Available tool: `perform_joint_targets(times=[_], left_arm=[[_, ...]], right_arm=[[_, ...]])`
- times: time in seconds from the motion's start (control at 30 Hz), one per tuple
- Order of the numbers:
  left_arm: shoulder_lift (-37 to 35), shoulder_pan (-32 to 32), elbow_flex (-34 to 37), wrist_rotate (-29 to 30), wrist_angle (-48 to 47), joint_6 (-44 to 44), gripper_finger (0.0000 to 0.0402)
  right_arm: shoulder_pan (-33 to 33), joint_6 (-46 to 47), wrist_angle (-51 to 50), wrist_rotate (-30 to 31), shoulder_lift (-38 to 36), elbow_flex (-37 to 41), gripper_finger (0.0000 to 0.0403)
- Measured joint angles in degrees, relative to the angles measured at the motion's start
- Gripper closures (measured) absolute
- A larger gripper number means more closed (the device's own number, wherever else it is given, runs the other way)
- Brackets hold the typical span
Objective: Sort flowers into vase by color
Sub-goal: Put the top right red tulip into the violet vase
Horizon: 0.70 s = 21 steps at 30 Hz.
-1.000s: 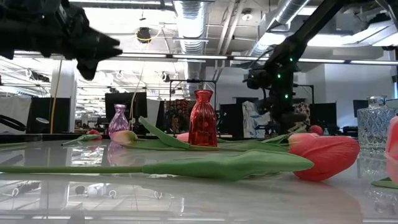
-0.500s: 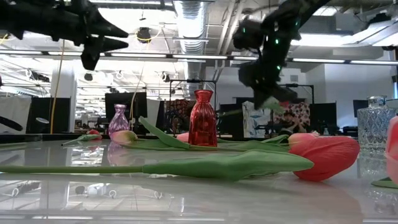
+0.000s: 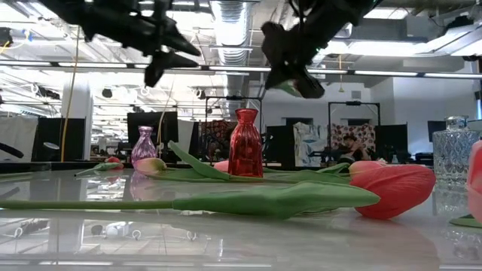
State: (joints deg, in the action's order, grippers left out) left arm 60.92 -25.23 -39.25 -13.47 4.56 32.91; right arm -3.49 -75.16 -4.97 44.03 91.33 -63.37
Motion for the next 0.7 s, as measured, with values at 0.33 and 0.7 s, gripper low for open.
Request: perform_joint_targets(times=[0.33, 0.7], left_arm=[[16.3, 0.0, -9.8, -12.2, 0.0, -0.4, 0.0297], [21.8, 0.0, -12.8, -16.8, 3.2, -0.7, 0.0297]], right_arm=[[1.6, -7.7, 8.4, -1.4, 0.0, 0.0, 0.0383], [1.4, -8.1, 8.8, -3.8, 0.0, 0.0, 0.0383]])
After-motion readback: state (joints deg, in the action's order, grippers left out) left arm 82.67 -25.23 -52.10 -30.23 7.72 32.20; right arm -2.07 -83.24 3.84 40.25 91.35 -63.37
